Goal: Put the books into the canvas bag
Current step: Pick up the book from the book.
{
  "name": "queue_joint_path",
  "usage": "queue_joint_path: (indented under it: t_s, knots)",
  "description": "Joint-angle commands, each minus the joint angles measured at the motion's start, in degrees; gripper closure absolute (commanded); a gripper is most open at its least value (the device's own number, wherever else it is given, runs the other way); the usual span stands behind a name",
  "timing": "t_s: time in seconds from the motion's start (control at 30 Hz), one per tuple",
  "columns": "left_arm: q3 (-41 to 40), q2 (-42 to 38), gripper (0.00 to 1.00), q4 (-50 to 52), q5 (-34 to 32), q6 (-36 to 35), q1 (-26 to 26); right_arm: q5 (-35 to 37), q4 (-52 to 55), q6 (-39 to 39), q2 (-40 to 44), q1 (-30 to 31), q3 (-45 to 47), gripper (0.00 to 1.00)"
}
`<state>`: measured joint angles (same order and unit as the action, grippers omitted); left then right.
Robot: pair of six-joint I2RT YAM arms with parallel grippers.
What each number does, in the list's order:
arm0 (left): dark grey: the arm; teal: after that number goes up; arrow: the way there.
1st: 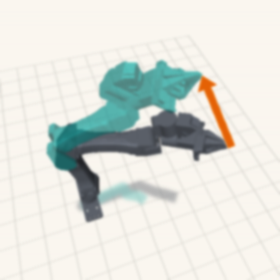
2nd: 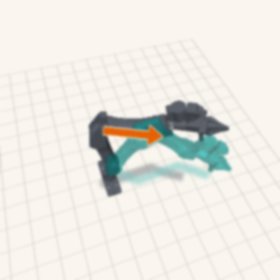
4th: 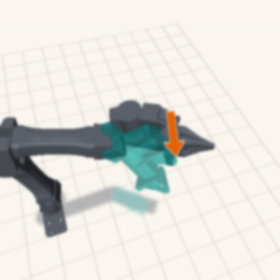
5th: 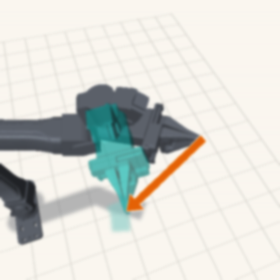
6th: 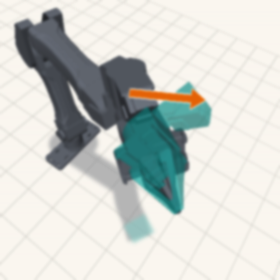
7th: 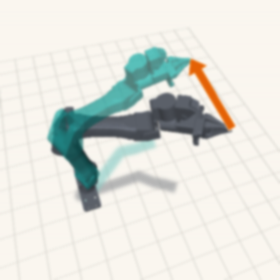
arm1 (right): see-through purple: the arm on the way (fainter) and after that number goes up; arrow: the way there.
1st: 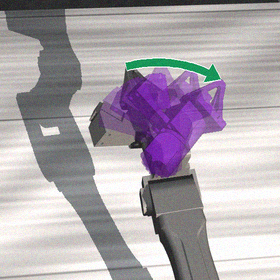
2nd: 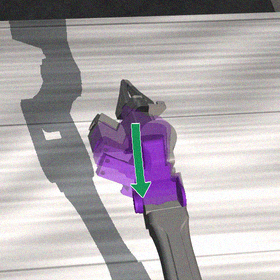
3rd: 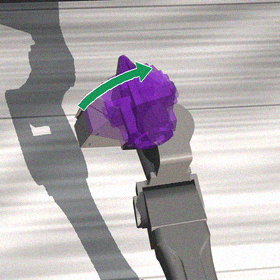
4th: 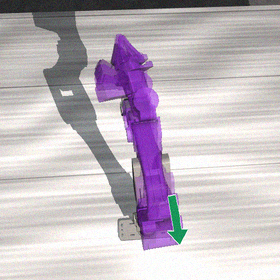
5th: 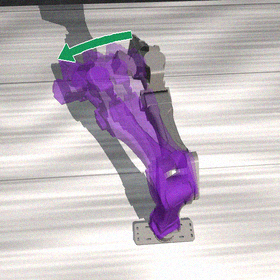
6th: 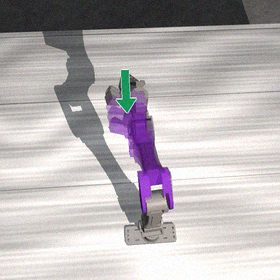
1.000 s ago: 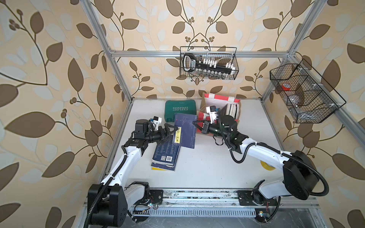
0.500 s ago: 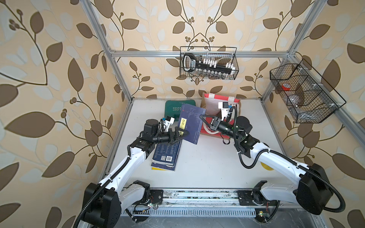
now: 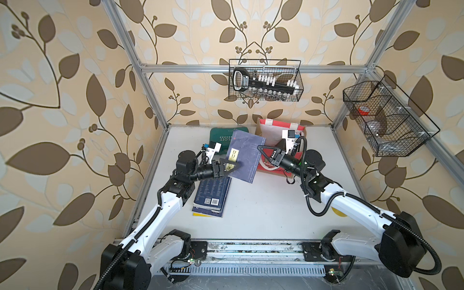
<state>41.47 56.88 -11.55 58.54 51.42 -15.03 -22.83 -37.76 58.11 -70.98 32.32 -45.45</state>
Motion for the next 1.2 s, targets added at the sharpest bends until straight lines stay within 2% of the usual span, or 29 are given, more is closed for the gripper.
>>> queue_joint_path:
  t_s: [0.0,0.1,0.2,0.27,0.33,0.4,0.5,0.6,0.77,0.87,1.0,1.1,1.17]
  knots:
    - [0.97,-1.51,0.36,-3.46,2.06,0.43,-0.71,0.56,-3.33,0.65,0.28,0.00,1.49,1.00]
    - [1.24,-1.77,0.49,-3.18,2.10,0.29,-0.71,2.30,-3.20,0.15,1.02,0.02,3.29,1.00]
    - [2.09,-1.57,0.69,-1.16,2.48,-0.93,-0.71,1.68,-3.00,-0.66,1.32,-0.06,3.93,1.00]
    - [2.97,-1.59,0.90,1.55,2.78,-2.02,-0.71,0.49,-2.23,-2.26,1.91,-0.14,4.18,1.00]
    - [4.15,-1.77,1.00,4.60,2.88,-5.11,-0.71,-2.43,-0.47,-3.95,2.40,-0.83,3.81,1.00]
    - [5.34,-1.95,1.00,7.87,3.24,-7.18,-0.73,-7.61,0.07,-4.92,2.47,-2.45,3.34,0.99]
    - [6.99,-2.36,1.00,11.23,4.73,-9.93,-0.71,-18.99,0.34,-4.55,1.17,-6.64,2.05,0.82]
    - [7.99,-2.65,1.00,13.51,7.29,-12.40,-0.71,-29.62,0.06,-4.17,-0.97,-10.45,0.69,0.59]
    - [10.71,-2.28,1.00,19.71,12.53,-18.20,-0.79,-40.70,0.05,-5.11,-2.49,-12.81,-1.26,0.37]
    - [12.03,-2.39,1.00,22.76,14.60,-20.98,-0.88,-45.26,0.76,-5.11,-3.51,-13.09,-2.64,0.32]
    - [12.78,-2.40,1.00,26.04,14.67,-23.69,-1.21,-47.40,2.52,-8.16,-2.06,-13.07,-3.45,0.29]
    - [12.49,-1.85,1.00,25.90,15.00,-24.02,-1.82,-47.51,11.38,-14.21,-0.51,-13.04,-5.68,0.31]
    - [12.49,-1.35,1.00,25.96,15.28,-24.35,-2.28,-47.83,13.44,-15.06,0.26,-12.89,-6.36,0.33]
